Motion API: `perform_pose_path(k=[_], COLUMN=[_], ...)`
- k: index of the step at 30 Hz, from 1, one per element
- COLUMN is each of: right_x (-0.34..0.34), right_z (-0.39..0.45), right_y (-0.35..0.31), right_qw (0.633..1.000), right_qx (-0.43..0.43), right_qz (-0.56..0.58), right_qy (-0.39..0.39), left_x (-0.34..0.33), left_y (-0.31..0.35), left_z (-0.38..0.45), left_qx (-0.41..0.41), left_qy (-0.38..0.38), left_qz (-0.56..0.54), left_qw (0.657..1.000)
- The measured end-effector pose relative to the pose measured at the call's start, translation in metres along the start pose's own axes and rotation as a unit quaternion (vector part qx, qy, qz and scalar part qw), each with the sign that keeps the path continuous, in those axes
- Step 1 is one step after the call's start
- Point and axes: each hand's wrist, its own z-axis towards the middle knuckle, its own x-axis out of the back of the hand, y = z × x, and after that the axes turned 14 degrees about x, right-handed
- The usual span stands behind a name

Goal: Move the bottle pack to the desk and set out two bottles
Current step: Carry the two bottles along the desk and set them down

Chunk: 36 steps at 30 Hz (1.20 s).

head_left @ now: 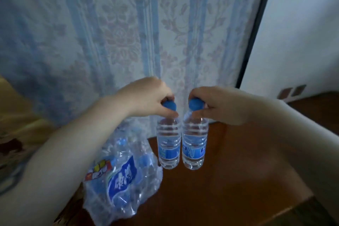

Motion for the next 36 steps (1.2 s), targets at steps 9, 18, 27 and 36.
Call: perform_pose_path(k=[9, 18, 27, 36], right_x=[-0.018, -0.004, 0.008, 0.007], right_z=[-0.108, -0.258, -0.388, -0.441], right_y=[0.018, 0.048, 0.103, 0.184], right_qw=[0.988, 0.974, 0.973, 0.972], right_qx=[-0.149, -0.219, -0.219, -0.222], right_qz=[-0.025, -0.043, -0.04, -0.011], right_qy=[-0.005, -0.026, -0.067, -0.071], left_x=[-0.045, -0.066, -0.098, -0.12], left_y=[0.094, 0.247, 0.383, 0.437], left_z=[0.043, 0.059, 0.081, 0.138], left_qx=[-0.132, -0.179, -0.148, -0.133], left_qy=[-0.047, -0.044, -0.035, -0.068], left_qz=[-0.044, -0.085, -0.136, -0.09], left_qw=[0.989, 0.979, 0.979, 0.985])
